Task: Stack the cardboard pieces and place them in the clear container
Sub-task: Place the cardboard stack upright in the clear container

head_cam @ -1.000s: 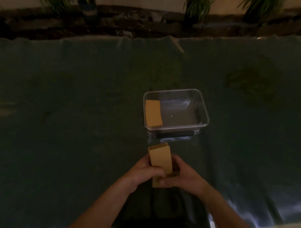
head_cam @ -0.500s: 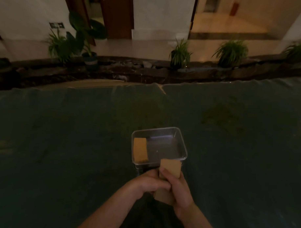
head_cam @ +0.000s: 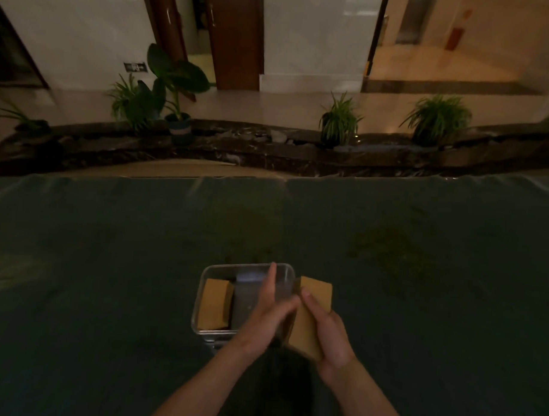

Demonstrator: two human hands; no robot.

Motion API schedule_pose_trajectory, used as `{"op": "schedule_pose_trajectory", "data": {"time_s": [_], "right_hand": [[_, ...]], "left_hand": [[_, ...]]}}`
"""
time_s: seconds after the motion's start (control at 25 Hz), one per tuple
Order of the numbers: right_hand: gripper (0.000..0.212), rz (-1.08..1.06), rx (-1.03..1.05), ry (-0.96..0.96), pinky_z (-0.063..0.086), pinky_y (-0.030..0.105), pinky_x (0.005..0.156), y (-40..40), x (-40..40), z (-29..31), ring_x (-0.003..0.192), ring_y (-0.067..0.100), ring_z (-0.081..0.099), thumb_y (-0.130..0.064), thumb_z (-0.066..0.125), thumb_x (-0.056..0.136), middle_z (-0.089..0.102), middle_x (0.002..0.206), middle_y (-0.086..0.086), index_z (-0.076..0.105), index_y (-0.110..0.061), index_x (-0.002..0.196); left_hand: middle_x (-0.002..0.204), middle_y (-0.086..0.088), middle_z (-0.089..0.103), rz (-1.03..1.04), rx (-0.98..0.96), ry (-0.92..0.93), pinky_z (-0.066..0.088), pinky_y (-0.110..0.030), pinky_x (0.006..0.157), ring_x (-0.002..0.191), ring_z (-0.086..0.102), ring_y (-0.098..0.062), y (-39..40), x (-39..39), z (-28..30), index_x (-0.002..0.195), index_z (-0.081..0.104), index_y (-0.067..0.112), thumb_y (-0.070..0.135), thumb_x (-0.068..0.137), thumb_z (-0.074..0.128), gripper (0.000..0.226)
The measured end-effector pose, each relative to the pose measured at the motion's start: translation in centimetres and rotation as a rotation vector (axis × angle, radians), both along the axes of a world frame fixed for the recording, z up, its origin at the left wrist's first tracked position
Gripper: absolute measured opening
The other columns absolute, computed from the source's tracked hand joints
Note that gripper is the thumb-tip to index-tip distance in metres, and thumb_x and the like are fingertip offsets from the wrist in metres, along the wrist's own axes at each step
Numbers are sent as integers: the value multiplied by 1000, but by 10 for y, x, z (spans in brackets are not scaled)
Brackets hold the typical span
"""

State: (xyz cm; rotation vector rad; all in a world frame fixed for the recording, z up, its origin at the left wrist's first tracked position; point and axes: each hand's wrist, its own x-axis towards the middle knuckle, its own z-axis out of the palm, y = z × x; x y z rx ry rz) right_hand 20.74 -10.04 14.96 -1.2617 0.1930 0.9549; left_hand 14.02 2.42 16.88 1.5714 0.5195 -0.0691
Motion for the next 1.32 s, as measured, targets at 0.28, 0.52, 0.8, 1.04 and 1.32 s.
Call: {"op": "schedule_pose_trajectory", "data": {"time_s": [0.28, 0.52, 0.8, 1.04, 1.32], "right_hand": [[66, 144, 19, -39, 61, 44, 74, 5, 22, 0, 105, 29, 67, -51, 82, 68, 67, 119, 6, 53, -44, 126], [68, 228, -6, -73, 55, 48, 86, 29, 29, -2, 110, 25, 63, -61, 81, 59, 67, 120, -1, 55, -55, 121], [66, 233, 4, -86, 59, 39, 75, 59, 26, -7, 100, 18, 72, -61, 78, 67, 75, 108, -7, 53, -55, 127], [47, 213, -164, -411, 60, 35, 80, 82, 39, -14, 94, 9, 71, -50, 68, 84, 73, 110, -8, 50, -49, 127], [63, 460, -589, -1216, 59, 35, 70, 102, 61, -31, 88, 15, 69, -40, 62, 88, 66, 116, -3, 35, -25, 142]], "left_hand": [[154, 28, 6, 140, -45, -122, 23, -52, 118, 139, 21, -11, -41, 11, -22, 136, 9, 77, 81, 71, 56, 81], [152, 31, 5, 291, 49, -184, 23, -49, 113, 144, 19, -18, -6, 24, -18, 134, 4, 79, 87, 69, 49, 80], [160, 22, 9, 222, -14, -153, 20, -55, 118, 145, 21, -13, 17, 29, -29, 136, 8, 77, 74, 74, 57, 79], [164, 23, 1, 155, -21, -112, 14, -48, 123, 150, 11, -6, 48, 43, -37, 133, -2, 78, 72, 79, 54, 78], [140, 11, 55, -124, 530, 96, 46, -38, 106, 124, 53, -9, 99, 88, -27, 143, 40, 39, 78, 81, 42, 73]]}}
